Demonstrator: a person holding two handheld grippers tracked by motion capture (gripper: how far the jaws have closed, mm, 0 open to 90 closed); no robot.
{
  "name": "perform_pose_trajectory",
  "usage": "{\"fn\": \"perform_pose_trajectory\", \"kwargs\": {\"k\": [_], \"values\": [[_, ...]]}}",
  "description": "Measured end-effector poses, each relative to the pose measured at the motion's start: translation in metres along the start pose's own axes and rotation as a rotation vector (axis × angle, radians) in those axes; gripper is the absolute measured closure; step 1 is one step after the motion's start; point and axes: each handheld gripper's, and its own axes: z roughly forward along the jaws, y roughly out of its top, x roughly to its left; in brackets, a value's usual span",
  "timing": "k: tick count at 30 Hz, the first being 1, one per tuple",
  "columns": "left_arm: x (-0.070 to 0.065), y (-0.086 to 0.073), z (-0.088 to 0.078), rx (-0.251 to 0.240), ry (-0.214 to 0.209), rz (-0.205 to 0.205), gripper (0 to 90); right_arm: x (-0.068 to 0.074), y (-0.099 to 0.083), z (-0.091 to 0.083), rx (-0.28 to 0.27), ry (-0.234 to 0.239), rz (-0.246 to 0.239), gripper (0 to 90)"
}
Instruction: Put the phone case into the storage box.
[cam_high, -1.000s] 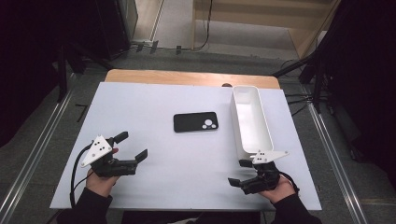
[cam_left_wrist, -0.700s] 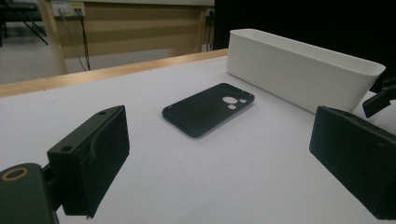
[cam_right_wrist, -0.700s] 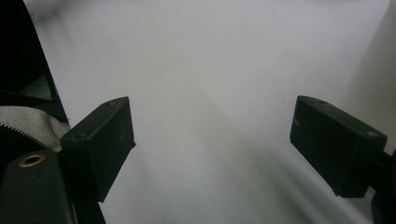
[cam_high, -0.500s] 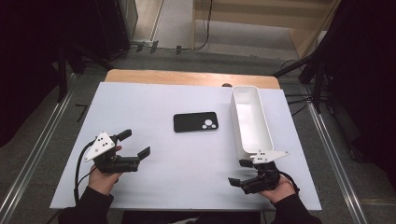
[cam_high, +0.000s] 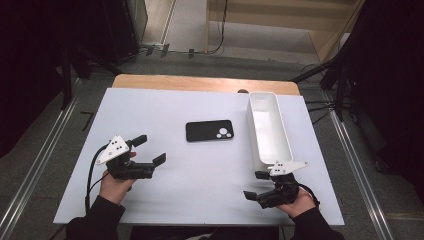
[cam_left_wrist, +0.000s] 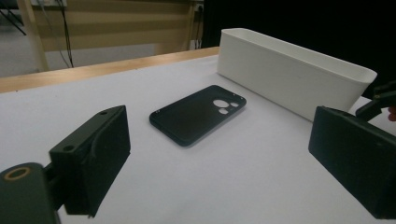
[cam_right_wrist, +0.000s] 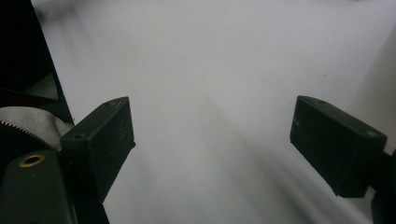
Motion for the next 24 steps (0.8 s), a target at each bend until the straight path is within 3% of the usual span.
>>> {"fn": "perform_pose_trajectory", "kwargs": {"k": [6, 10, 19, 24], "values": [[0.004, 0.004, 0.013, -0.003, 0.008, -0.003, 6.7, -0.001, 0.0, 0.0, -0.001, 0.004, -0.004, 12.3], [0.003, 0.008, 0.019, 0.004, 0.012, 0.029, 6.8, -0.001, 0.0, 0.0, -0.002, 0.007, 0.005, 12.3], [0.003, 0.017, 0.034, -0.004, -0.028, 0.014, 6.8, -0.001, 0.0, -0.001, -0.008, 0.003, 0.005, 12.3], [0.002, 0.021, 0.043, 0.007, -0.031, 0.029, 6.8, -0.001, 0.0, -0.001, -0.01, 0.004, 0.007, 12.3]]}}
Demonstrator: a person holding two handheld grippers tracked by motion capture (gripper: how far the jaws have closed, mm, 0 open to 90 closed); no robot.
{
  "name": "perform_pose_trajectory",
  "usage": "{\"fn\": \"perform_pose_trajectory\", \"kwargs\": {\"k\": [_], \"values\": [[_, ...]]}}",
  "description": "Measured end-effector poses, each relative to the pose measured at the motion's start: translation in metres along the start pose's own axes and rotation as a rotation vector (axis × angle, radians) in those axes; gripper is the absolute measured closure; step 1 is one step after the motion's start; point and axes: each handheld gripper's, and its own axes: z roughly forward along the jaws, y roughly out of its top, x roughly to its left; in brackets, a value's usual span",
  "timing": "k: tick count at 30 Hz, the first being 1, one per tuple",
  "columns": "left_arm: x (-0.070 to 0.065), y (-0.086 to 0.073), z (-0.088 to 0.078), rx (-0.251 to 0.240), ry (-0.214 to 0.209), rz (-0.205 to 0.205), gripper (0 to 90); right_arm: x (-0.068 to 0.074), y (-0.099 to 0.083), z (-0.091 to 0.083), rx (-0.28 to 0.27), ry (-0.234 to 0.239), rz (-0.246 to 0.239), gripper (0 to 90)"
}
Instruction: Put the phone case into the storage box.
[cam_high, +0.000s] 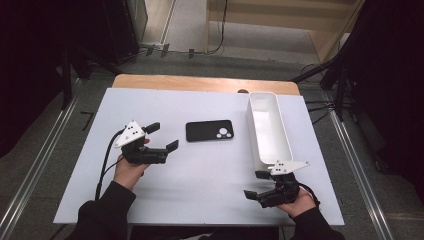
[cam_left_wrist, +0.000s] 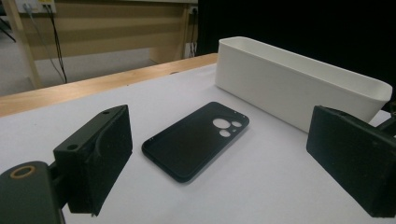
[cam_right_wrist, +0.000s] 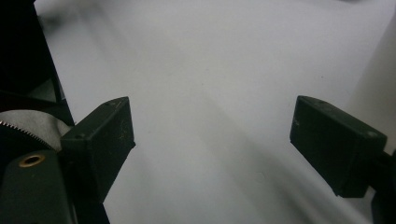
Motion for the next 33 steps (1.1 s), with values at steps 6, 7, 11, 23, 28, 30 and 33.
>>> {"fn": "perform_pose_trajectory", "kwargs": {"k": [6, 7, 11, 23, 28, 30, 33], "values": [[0.0, 0.003, 0.017, 0.005, 0.002, 0.028, 6.8, 0.0, 0.0, 0.0, -0.001, 0.001, 0.0, 12.3], [0.0, 0.003, 0.017, 0.005, 0.002, 0.028, 6.8, 0.0, 0.0, 0.0, -0.001, 0.001, 0.0, 12.3], [0.0, 0.006, 0.03, 0.003, -0.002, 0.025, 6.8, 0.0, 0.0, 0.0, -0.001, 0.001, 0.001, 12.3], [0.01, 0.01, 0.053, 0.003, 0.017, 0.037, 12.7, 0.001, 0.0, -0.001, -0.004, 0.004, 0.0, 12.3], [0.013, 0.013, 0.066, 0.01, 0.016, 0.044, 12.7, 0.002, 0.0, 0.001, -0.002, 0.008, -0.006, 12.3], [0.013, 0.014, 0.072, 0.009, 0.014, 0.051, 12.7, 0.003, -0.001, 0.001, 0.0, 0.011, -0.003, 12.3], [0.012, 0.013, 0.082, 0.026, 0.013, 0.056, 12.8, 0.003, -0.002, 0.0, -0.003, 0.006, -0.003, 12.3]]}}
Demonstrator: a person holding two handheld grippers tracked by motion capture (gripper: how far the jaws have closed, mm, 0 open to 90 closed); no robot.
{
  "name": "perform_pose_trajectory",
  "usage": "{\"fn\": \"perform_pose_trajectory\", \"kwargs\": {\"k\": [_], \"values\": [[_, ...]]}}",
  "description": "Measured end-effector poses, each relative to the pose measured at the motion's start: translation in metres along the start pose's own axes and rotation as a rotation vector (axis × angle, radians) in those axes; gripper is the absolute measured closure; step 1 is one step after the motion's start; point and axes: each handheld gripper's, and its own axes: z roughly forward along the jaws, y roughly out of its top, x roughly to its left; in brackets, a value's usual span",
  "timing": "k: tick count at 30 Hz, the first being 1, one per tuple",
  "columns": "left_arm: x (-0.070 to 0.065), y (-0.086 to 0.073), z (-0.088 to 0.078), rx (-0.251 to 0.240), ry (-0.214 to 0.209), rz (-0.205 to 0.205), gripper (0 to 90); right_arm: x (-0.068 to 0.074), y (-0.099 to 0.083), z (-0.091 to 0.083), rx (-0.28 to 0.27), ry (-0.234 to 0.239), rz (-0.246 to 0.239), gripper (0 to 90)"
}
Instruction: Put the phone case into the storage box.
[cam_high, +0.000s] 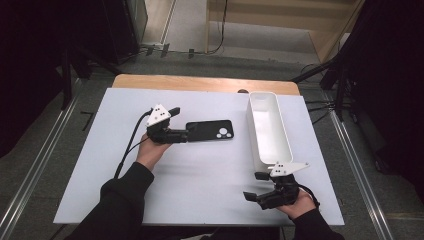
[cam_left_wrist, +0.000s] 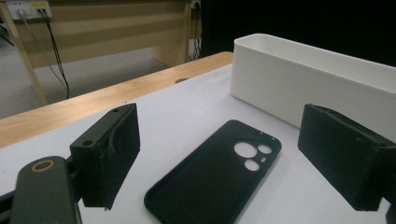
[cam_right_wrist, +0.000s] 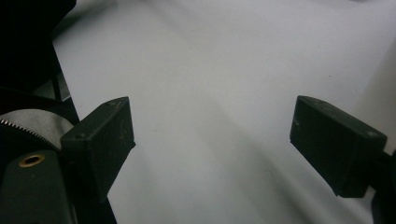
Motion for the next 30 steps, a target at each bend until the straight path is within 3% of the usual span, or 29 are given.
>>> {"fn": "perform_pose_trajectory", "kwargs": {"k": [5, 10, 15, 22, 26, 28, 30], "values": [[-0.001, -0.003, 0.012, 0.018, -0.009, -0.003, 12.7, 0.0, -0.001, -0.002, -0.002, -0.002, 0.009, 12.3], [-0.001, -0.005, 0.014, 0.039, 0.0, 0.0, 12.8, 0.0, -0.002, -0.002, -0.005, -0.005, 0.007, 12.3], [0.0, -0.006, 0.014, 0.039, -0.012, -0.026, 12.8, 0.0, -0.002, -0.002, -0.007, -0.004, 0.005, 12.3], [-0.004, -0.008, 0.016, 0.048, 0.02, -0.017, 14.8, 0.001, -0.002, -0.003, -0.004, -0.003, 0.013, 12.3], [-0.008, -0.006, 0.014, 0.036, -0.002, 0.001, 34.5, 0.0, -0.002, -0.003, -0.002, -0.003, 0.011, 12.3], [-0.008, -0.006, 0.013, 0.04, -0.004, -0.002, 39.3, 0.0, -0.002, -0.004, -0.001, -0.003, 0.012, 12.3], [-0.008, -0.006, 0.013, 0.042, 0.003, 0.003, 50.1, 0.001, -0.003, -0.004, -0.003, -0.003, 0.012, 12.3]]}}
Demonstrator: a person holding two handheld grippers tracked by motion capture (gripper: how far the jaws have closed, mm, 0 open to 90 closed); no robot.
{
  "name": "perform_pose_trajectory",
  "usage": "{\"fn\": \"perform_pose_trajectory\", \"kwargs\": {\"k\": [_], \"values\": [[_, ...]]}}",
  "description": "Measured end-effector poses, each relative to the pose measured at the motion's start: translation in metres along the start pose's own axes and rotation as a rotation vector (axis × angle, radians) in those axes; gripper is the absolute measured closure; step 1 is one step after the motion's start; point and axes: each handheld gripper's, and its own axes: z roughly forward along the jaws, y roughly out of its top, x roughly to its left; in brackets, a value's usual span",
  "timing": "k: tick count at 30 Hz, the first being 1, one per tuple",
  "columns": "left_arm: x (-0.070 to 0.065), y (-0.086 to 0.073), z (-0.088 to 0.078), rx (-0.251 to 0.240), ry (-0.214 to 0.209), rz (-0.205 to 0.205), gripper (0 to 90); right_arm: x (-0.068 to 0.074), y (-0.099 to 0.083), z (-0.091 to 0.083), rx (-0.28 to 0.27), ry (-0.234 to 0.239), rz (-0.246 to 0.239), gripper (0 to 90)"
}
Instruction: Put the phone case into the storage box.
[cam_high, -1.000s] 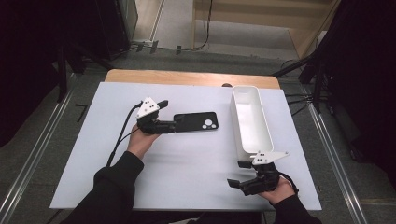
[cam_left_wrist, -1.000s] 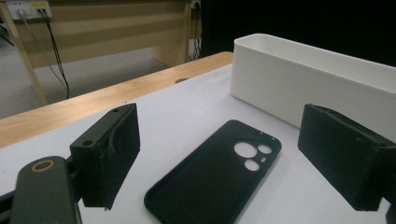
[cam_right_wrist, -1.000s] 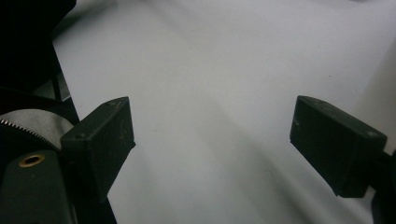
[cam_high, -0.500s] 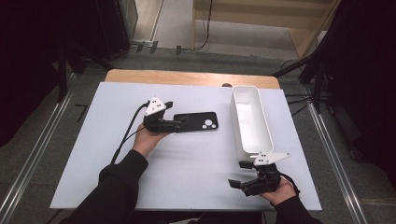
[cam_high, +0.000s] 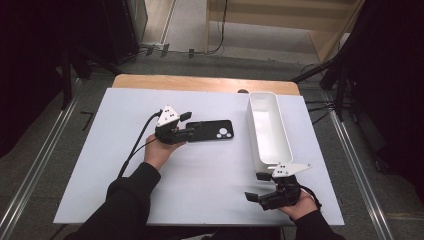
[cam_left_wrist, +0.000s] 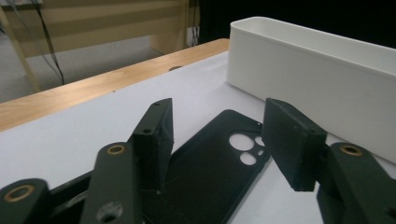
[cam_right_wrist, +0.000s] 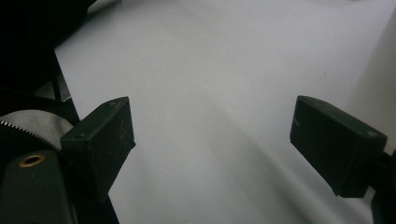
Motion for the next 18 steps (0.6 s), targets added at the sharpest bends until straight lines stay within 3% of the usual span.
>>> {"fn": "perform_pose_trajectory", "kwargs": {"k": [2, 3, 5, 6, 8, 16, 18], "values": [[0.001, -0.001, 0.0, 0.004, 0.0, 0.01, 59.1, 0.0, 0.0, 0.0, -0.001, 0.0, 0.001, 12.3], [0.001, -0.001, 0.0, 0.007, 0.0, 0.013, 59.1, 0.0, 0.0, 0.0, -0.001, 0.0, 0.001, 12.3], [0.002, -0.002, 0.0, 0.013, -0.001, 0.006, 80.0, 0.0, 0.0, 0.0, -0.002, 0.0, 0.001, 12.3], [0.002, -0.003, -0.001, 0.016, 0.008, 0.006, 80.0, 0.0, 0.0, 0.0, -0.002, 0.0, 0.001, 12.3], [0.003, -0.005, -0.001, 0.001, 0.009, 0.004, 89.4, 0.0, 0.0, 0.0, 0.0, 0.001, 0.001, 12.3], [0.008, -0.012, 0.004, 0.042, 0.025, -0.013, 89.5, 0.0, 0.0, 0.0, -0.003, 0.003, 0.003, 12.3], [0.009, -0.017, 0.008, 0.075, 0.02, -0.027, 89.4, 0.0, 0.0, 0.0, -0.002, 0.003, 0.003, 12.3]]}}
